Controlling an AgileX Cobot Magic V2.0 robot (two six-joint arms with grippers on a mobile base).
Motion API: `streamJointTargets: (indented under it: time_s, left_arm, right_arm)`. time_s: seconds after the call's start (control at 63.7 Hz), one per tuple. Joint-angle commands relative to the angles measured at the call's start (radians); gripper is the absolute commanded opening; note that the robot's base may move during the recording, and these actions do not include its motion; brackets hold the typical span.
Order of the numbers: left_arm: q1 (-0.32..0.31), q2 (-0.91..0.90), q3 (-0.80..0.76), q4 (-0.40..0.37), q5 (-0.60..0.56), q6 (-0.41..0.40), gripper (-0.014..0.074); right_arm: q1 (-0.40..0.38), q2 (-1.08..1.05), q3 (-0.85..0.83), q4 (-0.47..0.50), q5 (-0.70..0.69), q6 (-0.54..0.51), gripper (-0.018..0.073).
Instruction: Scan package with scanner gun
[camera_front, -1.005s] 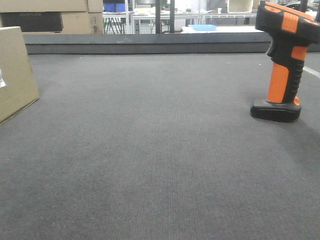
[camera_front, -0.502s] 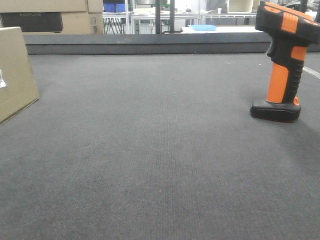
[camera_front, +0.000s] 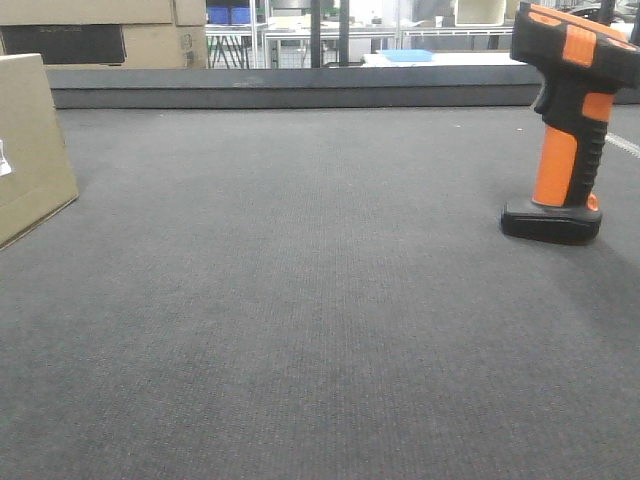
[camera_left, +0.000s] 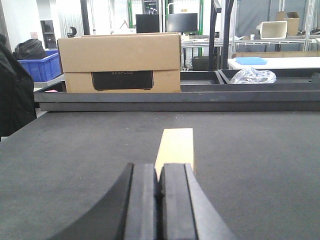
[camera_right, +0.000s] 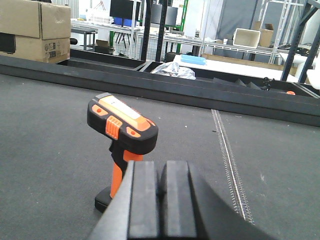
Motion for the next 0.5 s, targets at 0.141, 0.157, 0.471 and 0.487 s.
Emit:
streamJointTargets:
  time_s: [0.141, 0.157, 0.471, 0.487]
  left_arm:
    - [-0.004, -0.004, 0.004, -0.006, -0.027, -0.008, -0.0111]
    - [-0.004, -0.004, 0.004, -0.006, -0.027, -0.008, -0.0111]
    - [-0.004, -0.004, 0.004, -0.006, -0.027, -0.008, -0.0111]
    - [-0.004, -0.004, 0.004, -0.006, -0.027, -0.008, -0.0111]
  right_arm:
    - [-0.004, -0.003, 0.003, -0.004, -0.03, -0.001, -0.0153]
    - [-0.004, -0.003, 0.003, -0.004, -0.03, -0.001, -0.0153]
    - [-0.004, -0.003, 0.003, -0.004, -0.03, -0.001, -0.0153]
    - [-0.004, -0.003, 0.003, -0.004, -0.03, -0.001, -0.0153]
